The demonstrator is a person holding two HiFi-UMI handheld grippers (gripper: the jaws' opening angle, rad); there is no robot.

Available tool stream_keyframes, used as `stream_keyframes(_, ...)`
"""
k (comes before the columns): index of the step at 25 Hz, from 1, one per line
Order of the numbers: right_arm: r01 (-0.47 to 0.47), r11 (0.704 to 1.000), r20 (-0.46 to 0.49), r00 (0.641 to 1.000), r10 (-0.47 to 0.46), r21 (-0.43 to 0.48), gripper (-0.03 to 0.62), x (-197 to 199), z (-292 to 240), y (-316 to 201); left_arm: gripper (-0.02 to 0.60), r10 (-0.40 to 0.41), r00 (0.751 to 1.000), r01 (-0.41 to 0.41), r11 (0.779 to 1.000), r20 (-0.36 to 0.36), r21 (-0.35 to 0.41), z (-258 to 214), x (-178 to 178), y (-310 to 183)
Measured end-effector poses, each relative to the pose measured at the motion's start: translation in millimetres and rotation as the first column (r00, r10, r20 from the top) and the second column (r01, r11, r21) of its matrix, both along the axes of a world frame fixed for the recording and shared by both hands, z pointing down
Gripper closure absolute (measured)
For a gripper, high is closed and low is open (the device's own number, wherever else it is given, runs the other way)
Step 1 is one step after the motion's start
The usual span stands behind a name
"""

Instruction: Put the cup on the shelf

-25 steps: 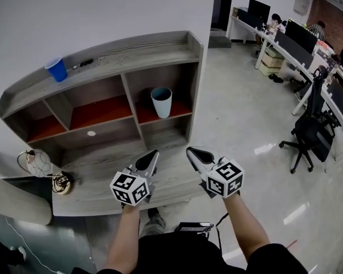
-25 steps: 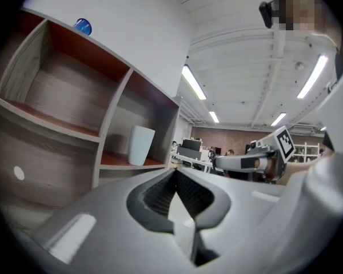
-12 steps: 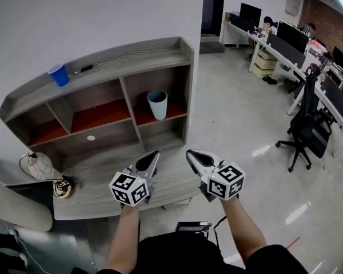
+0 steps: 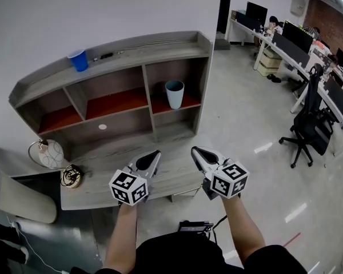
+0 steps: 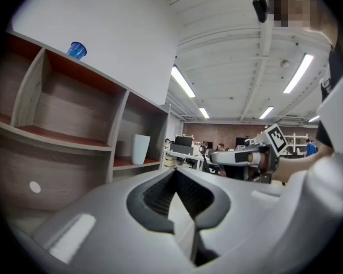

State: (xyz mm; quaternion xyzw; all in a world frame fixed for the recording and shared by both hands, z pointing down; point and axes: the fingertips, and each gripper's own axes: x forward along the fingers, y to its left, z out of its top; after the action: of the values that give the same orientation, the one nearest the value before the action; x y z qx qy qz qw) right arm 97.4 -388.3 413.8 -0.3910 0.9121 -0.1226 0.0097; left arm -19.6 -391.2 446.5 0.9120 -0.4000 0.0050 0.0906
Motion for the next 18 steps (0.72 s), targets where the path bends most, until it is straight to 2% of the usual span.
stream_keyframes(5, -0.033, 0.999, -0.005, 0.999, 0.033, -0.019, 0.582, -13, 6, 25, 0.581, 0.048, 0.999, -0.048, 0.999, 0.0, -0.011, 8, -10, 27)
stream_keyframes(10, -0.082, 0.996, -0.035, 0.996, 0.081, -0.027, 0.582, -14, 12, 51, 0.58, 0.119, 0.993, -0.119, 0.993, -0.007, -0.02, 12, -5, 53)
stream_keyframes(18, -0.16, 0.987, -0.039, 0.987, 0.159, -0.014, 0.582, -8, 16, 93, 0.58, 0.206, 0.978, -0.206, 0.978, 0.022, -0.022, 28, 10, 95)
